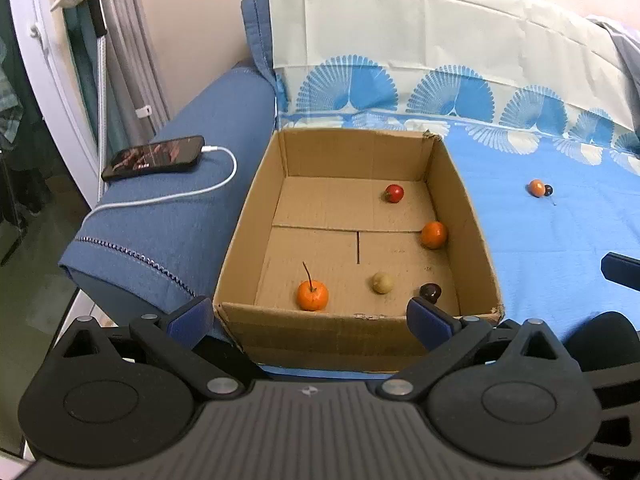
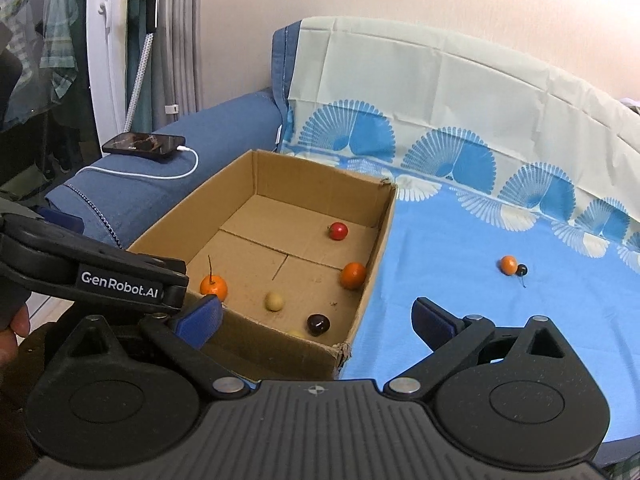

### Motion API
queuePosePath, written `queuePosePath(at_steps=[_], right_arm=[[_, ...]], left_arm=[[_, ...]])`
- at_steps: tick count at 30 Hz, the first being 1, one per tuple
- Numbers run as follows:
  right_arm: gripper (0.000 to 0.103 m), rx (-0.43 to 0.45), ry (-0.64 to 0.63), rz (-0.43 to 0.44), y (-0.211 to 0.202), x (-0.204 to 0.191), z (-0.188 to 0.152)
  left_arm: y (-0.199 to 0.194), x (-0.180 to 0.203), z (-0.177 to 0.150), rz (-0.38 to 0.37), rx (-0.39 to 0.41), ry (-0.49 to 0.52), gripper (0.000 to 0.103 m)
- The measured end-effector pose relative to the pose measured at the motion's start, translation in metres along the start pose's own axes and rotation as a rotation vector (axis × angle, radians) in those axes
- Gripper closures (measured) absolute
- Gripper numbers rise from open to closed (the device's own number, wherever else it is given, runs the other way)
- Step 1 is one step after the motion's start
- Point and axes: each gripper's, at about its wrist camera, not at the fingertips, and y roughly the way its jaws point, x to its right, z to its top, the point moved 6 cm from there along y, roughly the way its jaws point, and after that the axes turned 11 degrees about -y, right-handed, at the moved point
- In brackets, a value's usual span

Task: Organize fruits
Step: 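Lift both open tools out of the box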

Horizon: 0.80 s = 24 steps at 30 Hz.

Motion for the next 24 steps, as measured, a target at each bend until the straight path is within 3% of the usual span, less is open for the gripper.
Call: queuePosePath(at_steps=[24], right_arm=[[0.003, 0.004, -0.007, -0.002, -0.004, -0.0014, 0.0005]], left_arm=[[-0.0027, 0.0022, 0.0, 0.011, 0.008, 0.023, 0.0]])
